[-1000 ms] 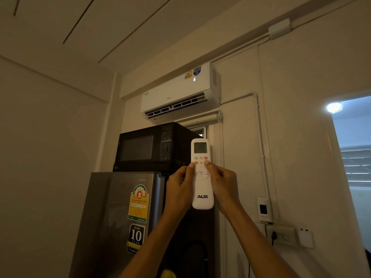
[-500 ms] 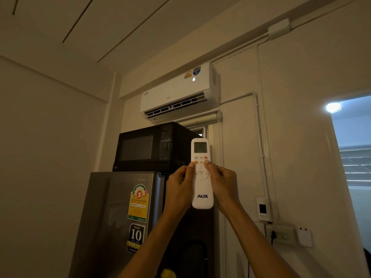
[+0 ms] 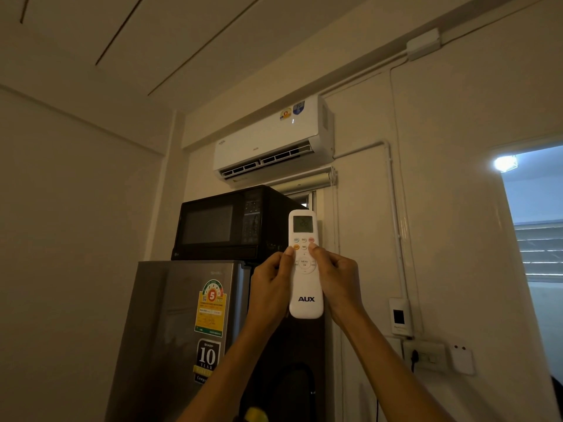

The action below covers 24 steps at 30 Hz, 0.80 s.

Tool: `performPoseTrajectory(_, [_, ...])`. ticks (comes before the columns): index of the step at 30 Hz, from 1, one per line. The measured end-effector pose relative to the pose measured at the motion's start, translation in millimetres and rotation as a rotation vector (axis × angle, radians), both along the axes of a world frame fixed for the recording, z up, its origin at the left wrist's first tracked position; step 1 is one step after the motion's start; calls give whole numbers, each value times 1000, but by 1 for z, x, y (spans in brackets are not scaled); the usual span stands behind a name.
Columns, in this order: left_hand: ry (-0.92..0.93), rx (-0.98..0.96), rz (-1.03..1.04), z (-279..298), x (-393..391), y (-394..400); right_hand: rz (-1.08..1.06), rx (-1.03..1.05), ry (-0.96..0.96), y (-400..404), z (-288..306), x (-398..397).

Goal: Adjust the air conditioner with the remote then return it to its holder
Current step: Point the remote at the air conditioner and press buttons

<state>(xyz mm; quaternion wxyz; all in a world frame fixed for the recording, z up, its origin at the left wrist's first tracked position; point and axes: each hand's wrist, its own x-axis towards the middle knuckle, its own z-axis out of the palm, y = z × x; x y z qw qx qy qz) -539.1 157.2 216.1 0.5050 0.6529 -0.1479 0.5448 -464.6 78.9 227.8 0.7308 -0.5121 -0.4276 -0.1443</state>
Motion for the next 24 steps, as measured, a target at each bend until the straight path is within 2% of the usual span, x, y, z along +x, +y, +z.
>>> performPoseTrajectory(24, [-2,-19,-6,0,-1,-5,-21,10,-8,-2,2,0])
